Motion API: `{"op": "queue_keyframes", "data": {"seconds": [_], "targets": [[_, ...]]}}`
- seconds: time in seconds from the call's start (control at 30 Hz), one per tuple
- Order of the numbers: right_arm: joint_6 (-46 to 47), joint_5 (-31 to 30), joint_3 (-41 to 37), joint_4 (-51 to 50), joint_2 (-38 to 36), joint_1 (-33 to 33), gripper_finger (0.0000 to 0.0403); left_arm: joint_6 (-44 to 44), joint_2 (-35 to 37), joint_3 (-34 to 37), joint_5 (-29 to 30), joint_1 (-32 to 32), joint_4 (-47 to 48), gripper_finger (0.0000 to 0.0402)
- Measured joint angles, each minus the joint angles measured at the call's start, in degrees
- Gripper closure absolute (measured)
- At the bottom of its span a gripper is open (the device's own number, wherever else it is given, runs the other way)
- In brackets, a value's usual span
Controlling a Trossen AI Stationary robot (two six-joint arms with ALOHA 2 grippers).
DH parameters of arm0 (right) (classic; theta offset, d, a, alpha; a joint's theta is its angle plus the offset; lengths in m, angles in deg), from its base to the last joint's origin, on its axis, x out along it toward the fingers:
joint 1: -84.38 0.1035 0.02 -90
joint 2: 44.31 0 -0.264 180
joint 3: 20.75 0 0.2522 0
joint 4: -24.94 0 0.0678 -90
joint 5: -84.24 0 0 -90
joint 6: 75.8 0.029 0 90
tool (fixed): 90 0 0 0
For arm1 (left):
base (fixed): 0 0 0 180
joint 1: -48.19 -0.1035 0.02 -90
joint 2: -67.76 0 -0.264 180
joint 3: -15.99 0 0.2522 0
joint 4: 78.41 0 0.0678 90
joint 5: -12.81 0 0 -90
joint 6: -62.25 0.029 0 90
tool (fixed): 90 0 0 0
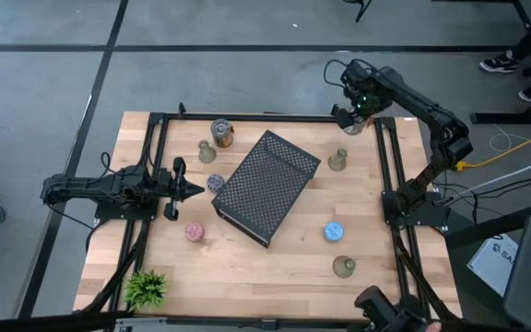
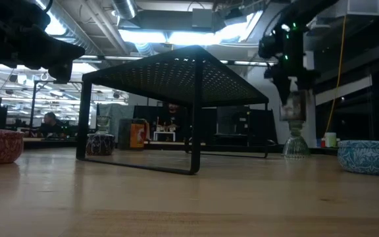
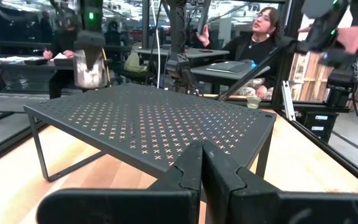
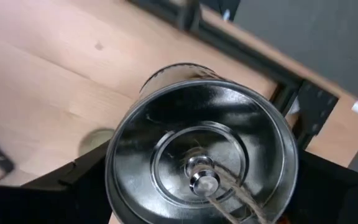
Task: Pick & Place candle stick holders
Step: Put the right scented candle on the shelf
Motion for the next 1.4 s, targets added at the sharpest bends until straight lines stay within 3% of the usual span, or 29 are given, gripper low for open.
{"op": "queue_keyframes", "data": {"seconds": [0.43, 0.93, 1.4], "targets": [[-2.71, 1.37, 15.30, -8.21, -0.02, 11.80, 0.0052, -0.01, 0.00, -0.01, 0.00, -0.01, 0.01, 0.0400], [-3.21, 6.91, 17.57, -4.65, 0.86, 27.92, 0.0054, 0.00, 0.00, 0.01, 0.00, -0.01, 0.01, 0.0400], [-1.33, 8.11, 28.16, -10.59, 7.81, 33.97, 0.0055, 0.01, 0.00, 0.01, 0.00, -0.01, 0.00, 0.0400]]}}
